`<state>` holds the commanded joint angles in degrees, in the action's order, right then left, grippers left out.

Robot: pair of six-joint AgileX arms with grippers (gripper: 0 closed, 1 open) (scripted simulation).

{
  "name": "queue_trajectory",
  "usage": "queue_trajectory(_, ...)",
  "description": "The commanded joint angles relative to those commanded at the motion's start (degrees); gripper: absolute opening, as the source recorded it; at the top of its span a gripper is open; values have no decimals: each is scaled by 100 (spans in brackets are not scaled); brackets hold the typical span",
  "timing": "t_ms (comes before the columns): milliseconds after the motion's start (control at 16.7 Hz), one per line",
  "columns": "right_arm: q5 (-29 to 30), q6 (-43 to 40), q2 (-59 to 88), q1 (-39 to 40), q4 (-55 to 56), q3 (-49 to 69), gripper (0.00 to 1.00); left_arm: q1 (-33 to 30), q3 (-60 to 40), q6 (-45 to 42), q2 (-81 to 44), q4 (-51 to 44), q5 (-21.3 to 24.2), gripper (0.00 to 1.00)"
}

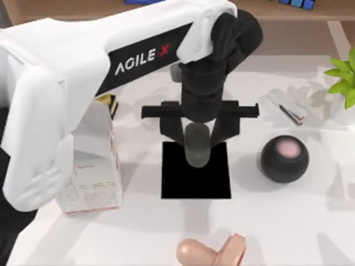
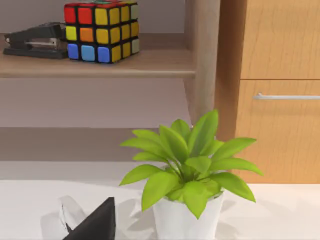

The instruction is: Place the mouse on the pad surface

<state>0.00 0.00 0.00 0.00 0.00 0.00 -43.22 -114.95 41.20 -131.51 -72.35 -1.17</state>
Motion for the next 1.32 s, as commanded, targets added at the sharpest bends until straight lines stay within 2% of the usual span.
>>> queue_trajectory(660,0,0,0,0,0,0,100,133,197,114,-61,85,63,0)
queue_trajectory(1080,0,0,0,0,0,0,100,110,552,101,-132,333,235,0)
queue_trajectory(1320,0,0,0,0,0,0,100,57,659,35,-113,615,184,0)
